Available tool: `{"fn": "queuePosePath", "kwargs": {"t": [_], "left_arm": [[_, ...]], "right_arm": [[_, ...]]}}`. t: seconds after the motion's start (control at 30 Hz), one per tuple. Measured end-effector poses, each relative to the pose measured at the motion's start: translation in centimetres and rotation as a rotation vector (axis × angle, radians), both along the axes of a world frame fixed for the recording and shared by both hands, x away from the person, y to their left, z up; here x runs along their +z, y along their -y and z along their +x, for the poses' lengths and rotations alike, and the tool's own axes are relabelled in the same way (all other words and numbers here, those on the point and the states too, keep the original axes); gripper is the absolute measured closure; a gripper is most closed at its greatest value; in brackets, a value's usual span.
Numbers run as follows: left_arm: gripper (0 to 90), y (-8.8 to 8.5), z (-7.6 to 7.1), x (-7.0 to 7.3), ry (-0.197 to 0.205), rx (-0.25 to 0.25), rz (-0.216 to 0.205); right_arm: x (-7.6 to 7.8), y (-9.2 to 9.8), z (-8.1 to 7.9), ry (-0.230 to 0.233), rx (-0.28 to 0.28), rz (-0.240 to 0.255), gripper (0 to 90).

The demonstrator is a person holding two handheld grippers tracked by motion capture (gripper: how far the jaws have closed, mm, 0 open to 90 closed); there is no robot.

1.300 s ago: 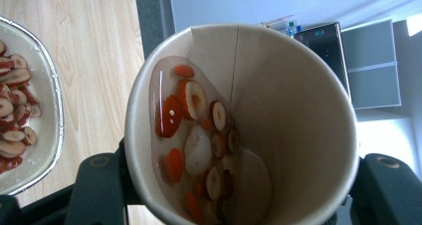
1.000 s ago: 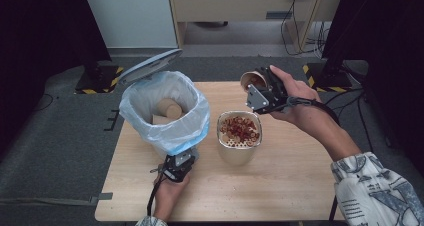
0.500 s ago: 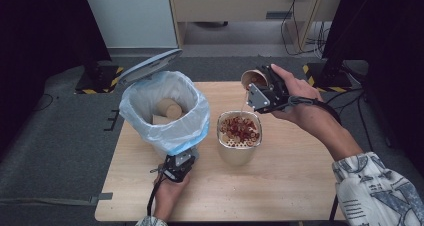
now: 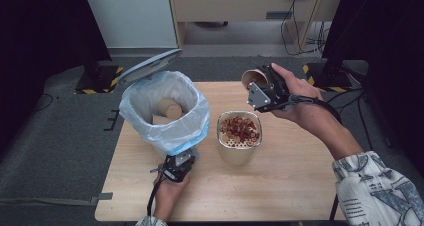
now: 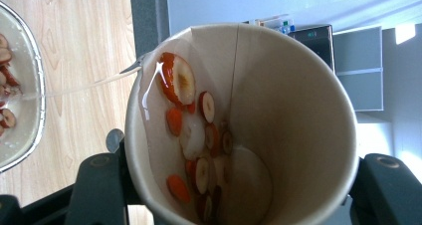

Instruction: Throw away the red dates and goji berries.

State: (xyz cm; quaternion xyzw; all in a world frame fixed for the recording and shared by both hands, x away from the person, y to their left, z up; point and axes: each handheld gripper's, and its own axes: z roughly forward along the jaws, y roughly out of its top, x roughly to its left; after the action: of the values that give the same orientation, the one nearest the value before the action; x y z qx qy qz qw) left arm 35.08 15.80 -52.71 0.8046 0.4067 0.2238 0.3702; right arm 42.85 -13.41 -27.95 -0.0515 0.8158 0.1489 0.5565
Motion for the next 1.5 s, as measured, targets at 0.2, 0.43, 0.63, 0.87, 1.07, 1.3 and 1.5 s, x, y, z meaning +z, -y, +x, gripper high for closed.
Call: {"fn": "queuePosePath", "kwargs": {"t": [0.2,0.43,0.63,0.87,1.07,1.3,1.5], "left_arm": [[89.5,0.0,0.0,0.0,-0.001,0.001,-0.001],[89.5,0.0,0.0,0.0,-0.001,0.0,0.0],[89.5,0.0,0.0,0.0,-0.002,0.003,-0.003],[89.4,0.0,0.0,0.0,-0.001,0.001,-0.001],[89.5,0.0,0.0,0.0,-0.002,0.003,-0.003],[89.4,0.0,0.0,0.0,-0.001,0.0,-0.002],[89.5,0.0,0.0,0.0,-0.002,0.002,-0.002]], "right_arm": [[0.2,-0.5,0.2,0.023,-0.006,-0.074,35.8],[0.3,-1.0,-0.1,0.098,-0.011,-0.189,36.0],[0.1,-0.7,0.0,0.119,-0.02,-0.215,36.0],[0.3,-0.8,-0.1,0.113,-0.016,-0.192,36.0],[0.4,-0.8,-0.2,0.111,-0.013,-0.184,35.9],[0.4,-0.9,-0.2,0.11,-0.009,-0.179,35.9],[0.4,-1.0,-0.2,0.108,-0.01,-0.179,35.9]]}}
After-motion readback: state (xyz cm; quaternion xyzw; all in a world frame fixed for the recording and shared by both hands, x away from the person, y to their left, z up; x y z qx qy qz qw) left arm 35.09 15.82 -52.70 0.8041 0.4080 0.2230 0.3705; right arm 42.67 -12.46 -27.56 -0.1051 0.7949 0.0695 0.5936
